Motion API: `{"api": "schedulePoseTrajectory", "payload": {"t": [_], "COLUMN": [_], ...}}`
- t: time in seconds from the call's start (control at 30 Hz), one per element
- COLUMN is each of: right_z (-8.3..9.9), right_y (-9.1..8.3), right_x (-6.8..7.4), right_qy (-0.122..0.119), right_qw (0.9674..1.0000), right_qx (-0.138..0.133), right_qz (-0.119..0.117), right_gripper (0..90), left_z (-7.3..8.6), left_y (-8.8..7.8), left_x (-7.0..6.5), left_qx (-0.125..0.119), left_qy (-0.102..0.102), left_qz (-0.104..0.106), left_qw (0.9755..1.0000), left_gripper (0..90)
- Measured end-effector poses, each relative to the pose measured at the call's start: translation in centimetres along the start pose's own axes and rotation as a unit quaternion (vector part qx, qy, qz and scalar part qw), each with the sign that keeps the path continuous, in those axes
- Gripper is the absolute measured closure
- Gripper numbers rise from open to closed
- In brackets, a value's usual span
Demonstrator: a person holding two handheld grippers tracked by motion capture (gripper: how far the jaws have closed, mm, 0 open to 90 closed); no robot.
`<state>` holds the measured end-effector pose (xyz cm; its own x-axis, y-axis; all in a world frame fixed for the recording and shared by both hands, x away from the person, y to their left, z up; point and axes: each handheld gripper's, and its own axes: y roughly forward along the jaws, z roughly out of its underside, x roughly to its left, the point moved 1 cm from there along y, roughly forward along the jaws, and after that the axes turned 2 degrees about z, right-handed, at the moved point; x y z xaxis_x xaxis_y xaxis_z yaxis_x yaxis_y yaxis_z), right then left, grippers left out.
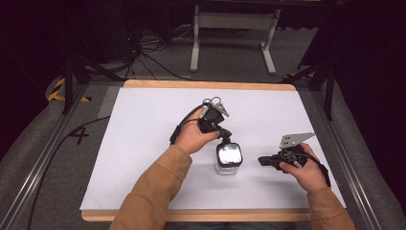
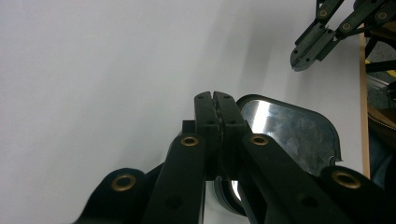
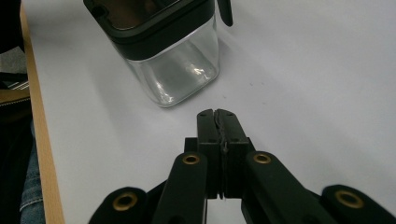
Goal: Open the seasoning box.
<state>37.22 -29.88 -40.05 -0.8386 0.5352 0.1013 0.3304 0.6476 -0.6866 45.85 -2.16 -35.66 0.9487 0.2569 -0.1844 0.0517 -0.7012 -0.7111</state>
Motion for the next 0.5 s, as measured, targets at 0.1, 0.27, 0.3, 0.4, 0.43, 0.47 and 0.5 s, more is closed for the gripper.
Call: {"api": "schedulePoseTrajectory", "payload": {"t": [0.1, 0.27, 0.3, 0.4, 0.43, 0.47, 0.5], "right_z": [-0.01, -0.03, -0.03, -0.04, -0.04, -0.05, -0.06], "right_y": [0.12, 0.25, 0.23, 0.16, 0.15, 0.15, 0.18], "right_x": [-0.05, 0.04, 0.05, 0.05, 0.07, 0.11, 0.16], "right_qy": [-0.002, -0.003, -0.003, -0.004, -0.004, -0.004, -0.004], "right_qw": [1.0, 1.0, 1.0, 1.0, 1.0, 1.0, 1.0], "right_qx": [0.0, 0.002, 0.001, -0.001, -0.001, -0.001, -0.002], "right_qz": [0.0, -0.004, -0.004, -0.005, -0.005, -0.005, -0.006], "right_gripper": [89.7, 89.7, 89.6, 89.6, 89.6, 89.7, 89.6], "left_z": [0.07, 0.07, 0.06, 0.08, 0.08, 0.08, 0.05], "left_y": [-0.11, 0.12, 0.12, 0.19, 0.19, 0.2, 0.23], "left_x": [0.1, 0.26, 0.29, 0.37, 0.4, 0.4, 0.39], "left_qx": [-0.001, 0.005, 0.005, 0.003, 0.003, 0.003, 0.003], "left_qy": [-0.002, 0.007, 0.006, -0.005, -0.006, -0.005, -0.003], "left_qz": [0.001, 0.0, 0.0, 0.005, 0.006, 0.005, 0.004], "left_qw": [1.0, 1.0, 1.0, 1.0, 1.0, 1.0, 1.0], "left_gripper": [89.9, 89.9, 89.9, 89.9, 89.9, 89.9, 89.9]}}
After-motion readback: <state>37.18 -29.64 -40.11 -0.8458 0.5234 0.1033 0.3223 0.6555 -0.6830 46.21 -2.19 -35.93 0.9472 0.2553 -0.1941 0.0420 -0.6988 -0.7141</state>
